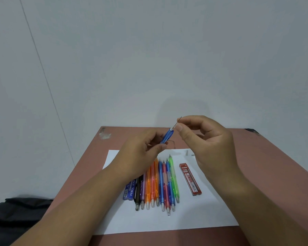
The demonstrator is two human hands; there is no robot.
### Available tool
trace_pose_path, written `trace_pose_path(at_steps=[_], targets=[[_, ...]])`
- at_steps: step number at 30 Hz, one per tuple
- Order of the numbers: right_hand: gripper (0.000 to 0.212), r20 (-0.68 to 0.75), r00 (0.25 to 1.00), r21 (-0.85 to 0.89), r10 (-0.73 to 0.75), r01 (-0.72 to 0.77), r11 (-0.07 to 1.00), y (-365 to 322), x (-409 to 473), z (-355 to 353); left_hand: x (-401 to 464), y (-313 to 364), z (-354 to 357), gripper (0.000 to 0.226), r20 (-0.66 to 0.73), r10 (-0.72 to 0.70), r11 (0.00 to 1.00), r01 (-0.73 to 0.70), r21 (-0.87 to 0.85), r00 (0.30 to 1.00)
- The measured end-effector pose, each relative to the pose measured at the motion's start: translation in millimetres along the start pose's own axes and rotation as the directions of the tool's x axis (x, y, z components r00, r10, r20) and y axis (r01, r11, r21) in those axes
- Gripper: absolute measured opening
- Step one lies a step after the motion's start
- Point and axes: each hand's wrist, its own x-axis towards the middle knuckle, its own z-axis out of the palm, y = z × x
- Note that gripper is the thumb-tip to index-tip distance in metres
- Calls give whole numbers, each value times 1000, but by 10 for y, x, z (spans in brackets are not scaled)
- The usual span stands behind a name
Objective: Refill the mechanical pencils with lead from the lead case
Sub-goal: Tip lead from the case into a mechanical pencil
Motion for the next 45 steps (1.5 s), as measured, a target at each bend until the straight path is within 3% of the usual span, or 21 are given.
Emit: trace_pose_path(at_steps=[18,27,33,36,39,43,45], targets=[[5,33,999,-70,18,-16,997,24,-14,10,-10,38,1,24,-20,38,998,-37,45,999],[22,-37,997,-36,-74,73,997,24,-28,3,-19,39,-12,21,-18,1,1000,-1,25,1000],[18,-67,997,-164,49,-60,985,148,76,-52,-16,47,-40,23,-21,-45,999,45,22,999],[17,-75,982,-315,176,-191,930,289,188,-168,-7,22,-54,21,-38,-52,998,54,45,998],[15,-34,948,-528,318,-287,800,457,272,-302,-1,-11,-61,19,-55,-63,997,65,45,997],[16,115,865,-758,489,-242,606,613,304,-414,7,-53,-68,19,-69,-50,997,55,60,996],[19,157,846,-795,510,-198,574,668,302,-426,11,-80,-67,18,-78,-39,997,43,61,996]])
